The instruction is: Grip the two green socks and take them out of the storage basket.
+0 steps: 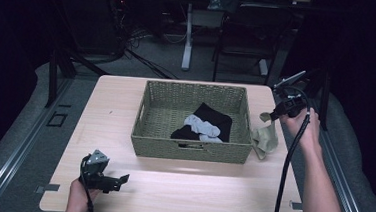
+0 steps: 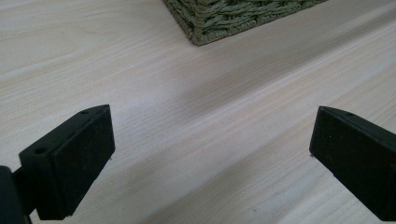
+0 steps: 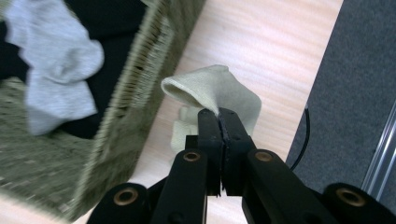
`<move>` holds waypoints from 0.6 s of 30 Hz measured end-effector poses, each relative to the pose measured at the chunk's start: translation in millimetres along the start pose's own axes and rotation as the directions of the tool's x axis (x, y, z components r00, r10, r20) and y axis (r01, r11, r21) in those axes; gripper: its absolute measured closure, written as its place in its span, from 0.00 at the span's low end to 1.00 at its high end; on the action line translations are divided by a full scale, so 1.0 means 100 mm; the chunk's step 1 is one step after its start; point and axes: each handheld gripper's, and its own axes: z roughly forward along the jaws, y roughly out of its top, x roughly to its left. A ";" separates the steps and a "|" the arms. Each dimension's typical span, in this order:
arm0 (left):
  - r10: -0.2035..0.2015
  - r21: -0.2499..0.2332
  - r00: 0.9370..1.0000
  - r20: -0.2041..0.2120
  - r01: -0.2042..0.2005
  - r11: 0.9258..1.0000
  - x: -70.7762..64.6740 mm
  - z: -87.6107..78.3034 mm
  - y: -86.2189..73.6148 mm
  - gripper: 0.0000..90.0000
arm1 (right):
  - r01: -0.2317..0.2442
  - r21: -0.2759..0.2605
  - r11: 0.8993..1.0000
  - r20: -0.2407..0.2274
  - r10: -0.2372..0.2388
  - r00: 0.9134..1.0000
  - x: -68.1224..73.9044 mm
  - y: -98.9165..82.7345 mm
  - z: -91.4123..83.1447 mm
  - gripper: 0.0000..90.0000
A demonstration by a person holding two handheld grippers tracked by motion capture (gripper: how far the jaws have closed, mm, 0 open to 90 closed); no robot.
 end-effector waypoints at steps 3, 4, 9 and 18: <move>0.003 0.003 1.000 -0.001 -0.003 1.000 0.00 0.00 0.00 0.00 | -0.008 0.001 1.000 0.020 0.008 1.000 0.00 -0.01 0.17 0.99; 0.003 0.004 1.000 -0.001 -0.003 1.000 0.00 0.00 0.00 0.00 | -0.011 0.008 1.000 0.029 0.011 1.000 0.00 -0.02 0.22 0.99; 0.001 0.003 1.000 0.006 -0.001 1.000 0.01 -0.01 0.00 0.00 | -0.029 0.028 0.999 0.027 0.028 0.999 -0.05 -0.05 0.49 0.99; 0.002 0.001 1.000 0.003 -0.002 1.000 0.02 -0.01 -0.01 0.00 | -0.051 0.020 0.998 0.012 0.051 0.999 -0.06 -0.10 0.74 0.70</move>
